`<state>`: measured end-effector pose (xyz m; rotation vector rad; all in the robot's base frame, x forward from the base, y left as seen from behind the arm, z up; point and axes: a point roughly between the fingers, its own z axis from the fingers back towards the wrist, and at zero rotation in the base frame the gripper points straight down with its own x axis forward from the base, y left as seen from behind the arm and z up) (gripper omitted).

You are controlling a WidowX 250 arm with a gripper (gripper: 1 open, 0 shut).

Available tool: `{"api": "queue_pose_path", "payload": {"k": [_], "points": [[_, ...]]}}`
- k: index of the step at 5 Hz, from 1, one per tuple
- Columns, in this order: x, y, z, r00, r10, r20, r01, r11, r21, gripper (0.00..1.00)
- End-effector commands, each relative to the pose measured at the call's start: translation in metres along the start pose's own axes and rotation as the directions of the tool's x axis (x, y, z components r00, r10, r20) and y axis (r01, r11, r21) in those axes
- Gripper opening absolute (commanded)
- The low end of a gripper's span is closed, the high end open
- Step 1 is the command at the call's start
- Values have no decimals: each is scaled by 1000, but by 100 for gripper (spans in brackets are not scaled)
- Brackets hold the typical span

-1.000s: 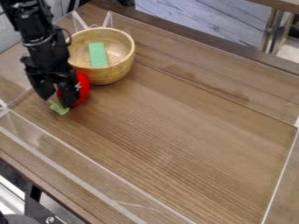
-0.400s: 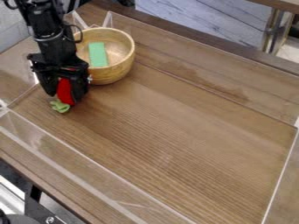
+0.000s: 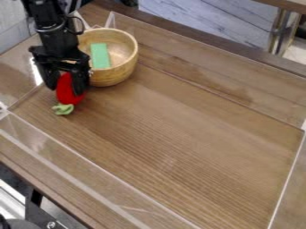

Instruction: Move the red fruit to the left

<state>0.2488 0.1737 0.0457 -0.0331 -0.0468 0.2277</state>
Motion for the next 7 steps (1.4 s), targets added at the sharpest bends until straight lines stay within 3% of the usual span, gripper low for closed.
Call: {"api": "queue_pose_path", "payload": {"k": [1, 2, 4, 5, 6, 7], "points": [[6, 18, 15, 998, 52, 43, -54, 998, 30, 100], [6, 9, 31, 998, 22, 52, -23, 1000, 12, 100], [3, -13, 69, 990, 122, 74, -122, 993, -5, 100], [5, -15, 53, 997, 46, 62, -46, 999, 4, 0], [6, -14, 30, 998, -31, 53, 30, 999, 16, 0], [6, -5, 16, 999, 1, 45, -3, 1000, 28, 0]]}}
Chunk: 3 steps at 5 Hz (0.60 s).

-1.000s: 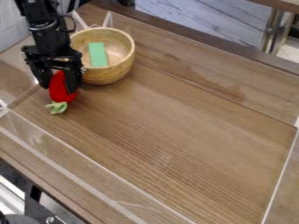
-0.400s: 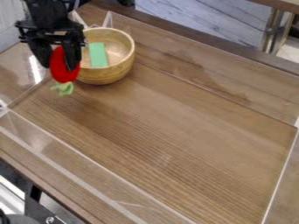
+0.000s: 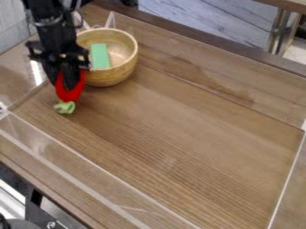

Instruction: Move the red fruit to the left

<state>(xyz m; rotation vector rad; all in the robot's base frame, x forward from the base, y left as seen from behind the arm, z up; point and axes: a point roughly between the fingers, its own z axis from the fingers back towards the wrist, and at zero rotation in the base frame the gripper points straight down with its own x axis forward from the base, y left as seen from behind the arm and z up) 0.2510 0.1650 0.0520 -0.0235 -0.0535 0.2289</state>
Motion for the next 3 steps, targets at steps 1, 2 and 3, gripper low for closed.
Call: {"api": "queue_pose_path", "payload": {"k": [1, 2, 3], "points": [[6, 10, 12, 999, 41, 33, -42, 999, 17, 100], [9, 5, 16, 999, 46, 22, -46, 999, 14, 100], [15, -7, 27, 999, 46, 30, -46, 999, 3, 100]]}}
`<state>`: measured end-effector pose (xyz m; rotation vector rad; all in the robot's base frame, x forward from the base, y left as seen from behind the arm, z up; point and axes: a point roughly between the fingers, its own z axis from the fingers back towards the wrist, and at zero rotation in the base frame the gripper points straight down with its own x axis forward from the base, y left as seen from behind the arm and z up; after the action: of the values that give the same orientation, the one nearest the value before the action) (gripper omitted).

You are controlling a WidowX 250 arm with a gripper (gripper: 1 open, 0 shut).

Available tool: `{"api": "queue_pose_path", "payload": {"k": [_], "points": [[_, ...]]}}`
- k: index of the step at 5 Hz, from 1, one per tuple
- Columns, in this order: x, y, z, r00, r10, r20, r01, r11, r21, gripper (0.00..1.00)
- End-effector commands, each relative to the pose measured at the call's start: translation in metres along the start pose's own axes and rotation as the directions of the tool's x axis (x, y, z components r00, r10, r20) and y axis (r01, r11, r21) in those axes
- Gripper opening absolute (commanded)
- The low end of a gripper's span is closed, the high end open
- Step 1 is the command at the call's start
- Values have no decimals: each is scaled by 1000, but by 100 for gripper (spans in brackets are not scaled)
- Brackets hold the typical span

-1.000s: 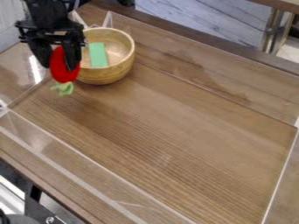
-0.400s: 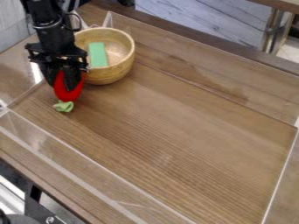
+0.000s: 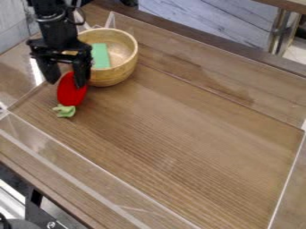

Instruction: Move the red fruit to the left

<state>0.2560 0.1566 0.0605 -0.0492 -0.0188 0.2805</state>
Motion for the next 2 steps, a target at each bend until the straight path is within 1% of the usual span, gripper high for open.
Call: {"api": "queue_pose_path", "payload": {"k": [1, 2], "points": [[13, -1, 30, 996, -35, 76, 35, 999, 9, 100], [15, -4, 37, 995, -61, 78, 62, 998, 0, 100]]}}
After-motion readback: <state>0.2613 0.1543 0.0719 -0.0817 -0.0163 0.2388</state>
